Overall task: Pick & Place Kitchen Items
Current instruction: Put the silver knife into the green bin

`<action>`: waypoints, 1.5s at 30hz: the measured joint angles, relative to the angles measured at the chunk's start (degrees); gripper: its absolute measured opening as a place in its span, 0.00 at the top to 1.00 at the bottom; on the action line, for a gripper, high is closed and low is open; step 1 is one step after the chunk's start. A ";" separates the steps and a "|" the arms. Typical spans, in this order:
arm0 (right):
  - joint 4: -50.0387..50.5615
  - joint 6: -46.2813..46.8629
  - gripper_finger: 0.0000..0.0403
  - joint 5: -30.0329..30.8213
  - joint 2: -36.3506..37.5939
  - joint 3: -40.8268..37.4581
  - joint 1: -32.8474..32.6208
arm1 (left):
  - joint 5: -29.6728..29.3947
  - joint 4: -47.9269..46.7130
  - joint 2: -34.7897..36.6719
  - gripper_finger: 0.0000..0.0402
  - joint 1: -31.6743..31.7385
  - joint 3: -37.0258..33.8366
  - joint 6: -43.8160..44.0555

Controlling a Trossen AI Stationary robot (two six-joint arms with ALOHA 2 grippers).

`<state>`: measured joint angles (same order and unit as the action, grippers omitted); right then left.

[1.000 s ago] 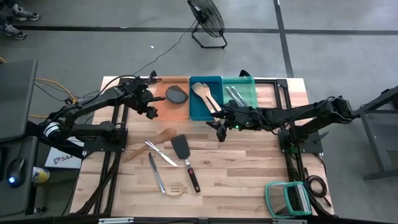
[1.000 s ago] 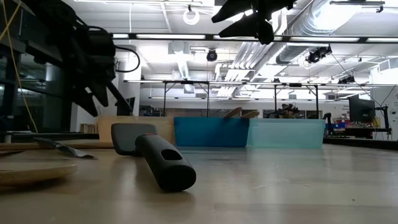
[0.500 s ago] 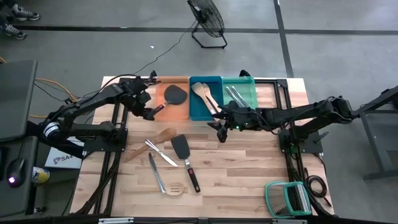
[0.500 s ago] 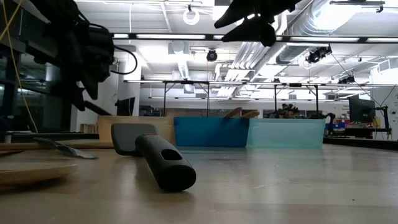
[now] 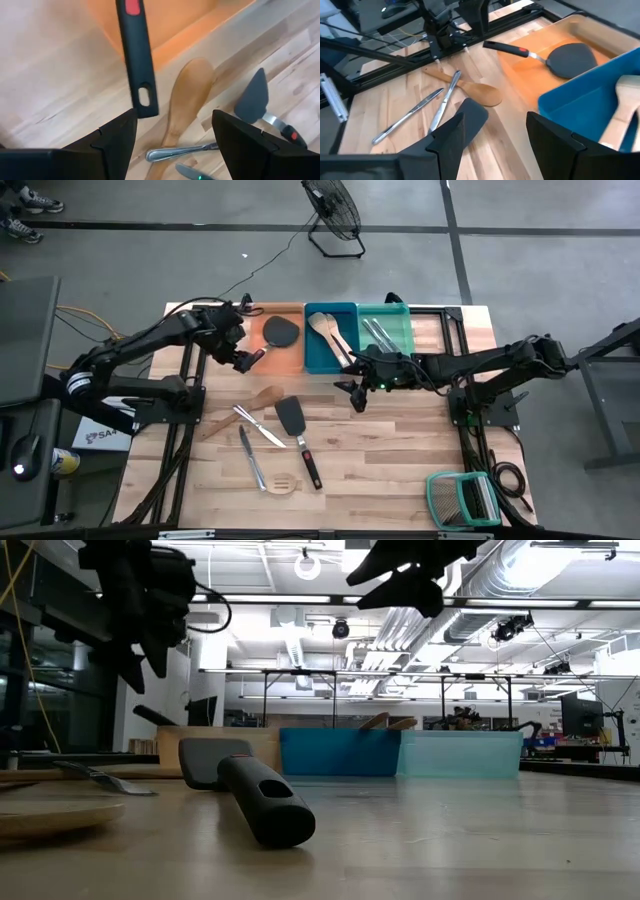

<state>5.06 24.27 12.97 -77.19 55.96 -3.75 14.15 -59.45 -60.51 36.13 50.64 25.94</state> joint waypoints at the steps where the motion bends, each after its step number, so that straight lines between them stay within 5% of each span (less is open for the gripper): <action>1: 0.00 0.07 0.50 -0.66 0.00 0.00 0.00 | -0.47 -0.43 0.02 0.37 -0.74 0.58 0.65; 18: 3.02 4.02 0.50 -12.18 0.00 0.00 0.00 | -13.44 -0.74 8.61 0.37 -23.60 1.52 26.64; 26: 5.62 3.92 0.50 -14.07 0.00 0.00 0.00 | -17.78 -0.74 7.25 0.37 -36.34 1.48 31.29; 35: 5.82 1.05 0.50 -16.57 0.02 0.00 0.00 | -17.68 -0.33 3.43 0.37 -46.28 1.48 17.37; 45: 8.25 1.52 0.50 -16.29 0.02 0.00 0.00 | -17.53 8.16 -4.71 0.37 -49.43 1.43 -7.61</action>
<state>13.31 25.79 -3.32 -77.17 55.96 -3.75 -3.38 -51.29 -65.22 -13.30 52.07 18.33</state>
